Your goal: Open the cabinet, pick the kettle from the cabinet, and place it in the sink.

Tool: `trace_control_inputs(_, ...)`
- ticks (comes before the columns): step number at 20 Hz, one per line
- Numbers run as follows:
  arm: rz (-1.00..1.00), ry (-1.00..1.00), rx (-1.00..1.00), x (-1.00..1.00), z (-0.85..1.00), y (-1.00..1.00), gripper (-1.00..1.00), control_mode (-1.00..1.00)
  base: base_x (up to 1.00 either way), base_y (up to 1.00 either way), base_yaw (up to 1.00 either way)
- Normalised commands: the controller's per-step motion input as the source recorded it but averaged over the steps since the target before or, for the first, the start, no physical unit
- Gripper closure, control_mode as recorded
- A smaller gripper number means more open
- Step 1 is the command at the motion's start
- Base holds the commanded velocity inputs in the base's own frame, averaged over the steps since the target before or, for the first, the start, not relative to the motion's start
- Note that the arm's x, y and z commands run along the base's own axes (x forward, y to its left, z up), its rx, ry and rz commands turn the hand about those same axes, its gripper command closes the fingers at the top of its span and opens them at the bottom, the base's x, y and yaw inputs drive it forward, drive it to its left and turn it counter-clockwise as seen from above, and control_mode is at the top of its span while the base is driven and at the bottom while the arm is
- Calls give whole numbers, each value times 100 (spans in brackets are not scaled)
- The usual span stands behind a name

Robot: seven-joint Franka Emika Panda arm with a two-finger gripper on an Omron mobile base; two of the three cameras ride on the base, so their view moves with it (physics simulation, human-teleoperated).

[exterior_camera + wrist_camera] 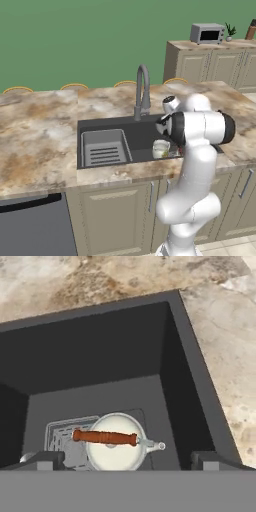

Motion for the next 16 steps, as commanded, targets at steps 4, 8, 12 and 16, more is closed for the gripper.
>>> trace_control_inputs(4,36,0,-4,-28,40,0,-100,-100,0,0,0)
trace_control_inputs(8,39,0,-7,-30,40,0,-100,-100,0,0,0)
trace_control_inputs(12,46,0,-8,-34,37,0,-100,-100,0,0,0)
trace_control_inputs(16,57,0,-7,-34,34,0,-100,-100,0,0,0)
